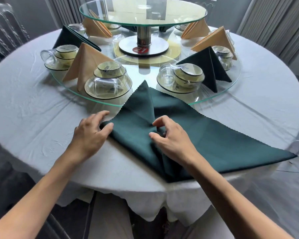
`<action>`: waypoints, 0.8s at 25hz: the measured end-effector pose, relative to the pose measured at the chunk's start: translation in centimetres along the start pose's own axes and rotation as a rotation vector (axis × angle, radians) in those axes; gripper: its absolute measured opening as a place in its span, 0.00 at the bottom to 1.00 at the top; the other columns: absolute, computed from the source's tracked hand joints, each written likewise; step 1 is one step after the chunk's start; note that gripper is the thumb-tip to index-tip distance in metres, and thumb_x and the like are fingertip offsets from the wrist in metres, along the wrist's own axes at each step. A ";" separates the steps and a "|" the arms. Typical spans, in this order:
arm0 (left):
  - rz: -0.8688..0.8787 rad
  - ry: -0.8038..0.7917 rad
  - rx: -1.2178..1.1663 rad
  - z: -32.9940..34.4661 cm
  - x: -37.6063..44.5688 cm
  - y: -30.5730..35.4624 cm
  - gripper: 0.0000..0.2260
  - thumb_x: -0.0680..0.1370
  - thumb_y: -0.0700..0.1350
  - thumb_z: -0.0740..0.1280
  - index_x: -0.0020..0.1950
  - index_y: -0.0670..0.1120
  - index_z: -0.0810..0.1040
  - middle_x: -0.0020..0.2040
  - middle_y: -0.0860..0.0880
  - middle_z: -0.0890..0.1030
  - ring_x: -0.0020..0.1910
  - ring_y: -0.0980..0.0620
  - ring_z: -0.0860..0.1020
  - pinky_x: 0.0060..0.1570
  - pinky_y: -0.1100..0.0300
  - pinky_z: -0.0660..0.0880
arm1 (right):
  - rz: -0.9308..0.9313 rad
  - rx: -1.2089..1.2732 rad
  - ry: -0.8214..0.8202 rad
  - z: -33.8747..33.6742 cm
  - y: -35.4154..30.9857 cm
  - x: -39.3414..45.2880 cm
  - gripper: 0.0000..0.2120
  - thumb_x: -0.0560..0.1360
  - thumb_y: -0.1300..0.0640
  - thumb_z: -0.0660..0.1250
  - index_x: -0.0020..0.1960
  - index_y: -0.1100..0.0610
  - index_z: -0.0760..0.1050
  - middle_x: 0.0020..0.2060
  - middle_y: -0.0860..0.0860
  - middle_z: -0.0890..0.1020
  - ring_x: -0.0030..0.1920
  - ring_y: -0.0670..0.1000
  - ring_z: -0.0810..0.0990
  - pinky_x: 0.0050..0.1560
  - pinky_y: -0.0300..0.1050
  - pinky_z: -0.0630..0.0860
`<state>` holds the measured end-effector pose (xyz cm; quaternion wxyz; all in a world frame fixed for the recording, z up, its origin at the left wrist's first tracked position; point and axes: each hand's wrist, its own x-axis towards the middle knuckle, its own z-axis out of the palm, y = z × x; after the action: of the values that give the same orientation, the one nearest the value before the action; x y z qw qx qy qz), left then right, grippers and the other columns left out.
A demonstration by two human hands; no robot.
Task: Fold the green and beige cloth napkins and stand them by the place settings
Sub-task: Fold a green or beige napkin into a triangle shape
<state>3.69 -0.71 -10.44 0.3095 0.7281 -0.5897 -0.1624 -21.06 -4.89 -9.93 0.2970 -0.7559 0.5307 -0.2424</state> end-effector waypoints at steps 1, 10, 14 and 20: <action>-0.048 0.023 -0.079 -0.1 0.2 -0.2 0.25 0.69 0.60 0.65 0.64 0.53 0.77 0.56 0.51 0.82 0.55 0.49 0.79 0.61 0.48 0.74 | -0.005 0.021 -0.007 0.2 0.0 0.4 0.14 0.73 0.49 0.68 0.58 0.46 0.74 0.53 0.45 0.78 0.50 0.50 0.75 0.56 0.49 0.73; -0.118 0.049 -0.448 0.3 1.0 -0.4 0.09 0.74 0.38 0.74 0.51 0.49 0.82 0.37 0.47 0.80 0.35 0.52 0.72 0.38 0.61 0.69 | 0.021 0.312 0.032 0.4 1.1 0.7 0.17 0.72 0.59 0.72 0.61 0.51 0.80 0.45 0.39 0.77 0.40 0.41 0.74 0.51 0.38 0.72; -0.102 0.074 -0.326 0.4 1.6 -0.5 0.06 0.74 0.42 0.75 0.49 0.48 0.82 0.36 0.46 0.81 0.29 0.59 0.70 0.35 0.65 0.68 | -0.004 0.234 0.036 0.5 1.0 0.7 0.21 0.73 0.58 0.72 0.65 0.52 0.77 0.53 0.43 0.77 0.42 0.41 0.74 0.54 0.37 0.72; -0.076 0.172 -0.101 1.3 1.6 -0.5 0.04 0.73 0.49 0.75 0.45 0.51 0.83 0.34 0.53 0.81 0.30 0.58 0.74 0.40 0.59 0.71 | -0.061 -0.013 -0.011 0.8 0.8 0.5 0.26 0.73 0.56 0.70 0.70 0.54 0.72 0.62 0.49 0.74 0.53 0.52 0.75 0.63 0.48 0.70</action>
<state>3.69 -2.47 -11.52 0.3888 0.7447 -0.5239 -0.1404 -20.90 -5.44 -11.01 0.2875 -0.7749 0.5074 -0.2438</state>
